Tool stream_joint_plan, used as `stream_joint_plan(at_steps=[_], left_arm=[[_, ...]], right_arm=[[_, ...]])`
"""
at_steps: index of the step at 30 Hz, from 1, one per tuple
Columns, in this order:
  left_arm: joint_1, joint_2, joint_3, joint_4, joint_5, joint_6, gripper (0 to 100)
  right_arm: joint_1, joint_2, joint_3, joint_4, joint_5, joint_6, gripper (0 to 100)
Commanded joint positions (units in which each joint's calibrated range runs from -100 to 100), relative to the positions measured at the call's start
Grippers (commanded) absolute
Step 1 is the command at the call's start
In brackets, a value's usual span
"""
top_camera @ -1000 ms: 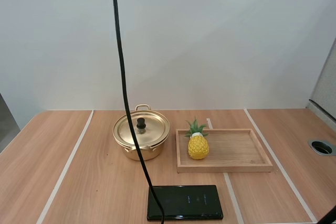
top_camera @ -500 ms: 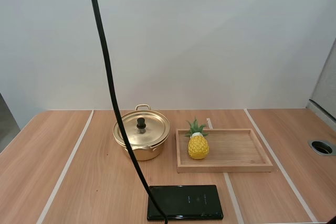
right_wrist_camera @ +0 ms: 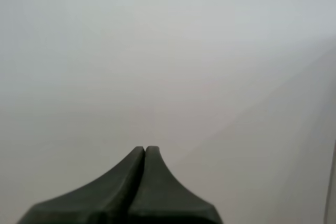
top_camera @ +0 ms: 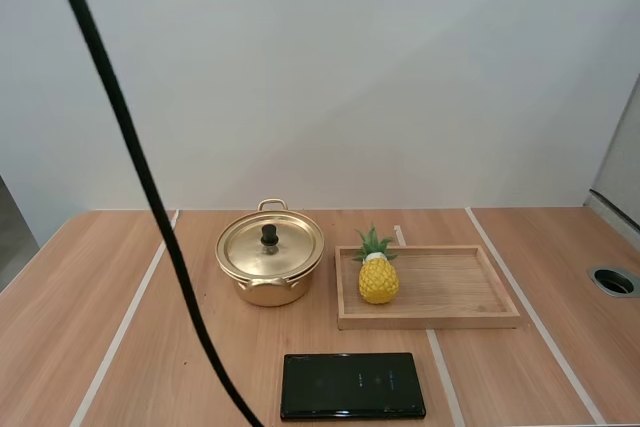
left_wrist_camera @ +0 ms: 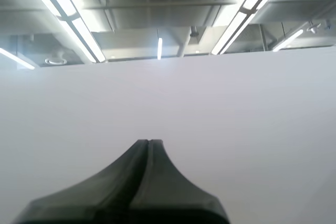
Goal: Open the pot, put the grape inside, and close it
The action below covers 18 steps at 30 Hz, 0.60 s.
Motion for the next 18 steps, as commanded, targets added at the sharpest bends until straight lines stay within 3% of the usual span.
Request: stream_joint_plan(at_steps=[1,10,18], left_arm=[[-0.02,-4.5,4.9,0.4,-4.7,-0.6,0],[-0.02,-15.2,13.8,1.5,-11.7,-0.6,0],[-0.02,-17.6,18.4,3.5,-14.7,-2.0,0]], right_arm=[[-0.3,-3.6,5.2,0.3,-2.5,-0.3,0],[-0.3,-16.6,22.2,3.9,-11.2,-0.6,0],[-0.3,-23.9,27.2,5.8,-11.4,-3.4,0]])
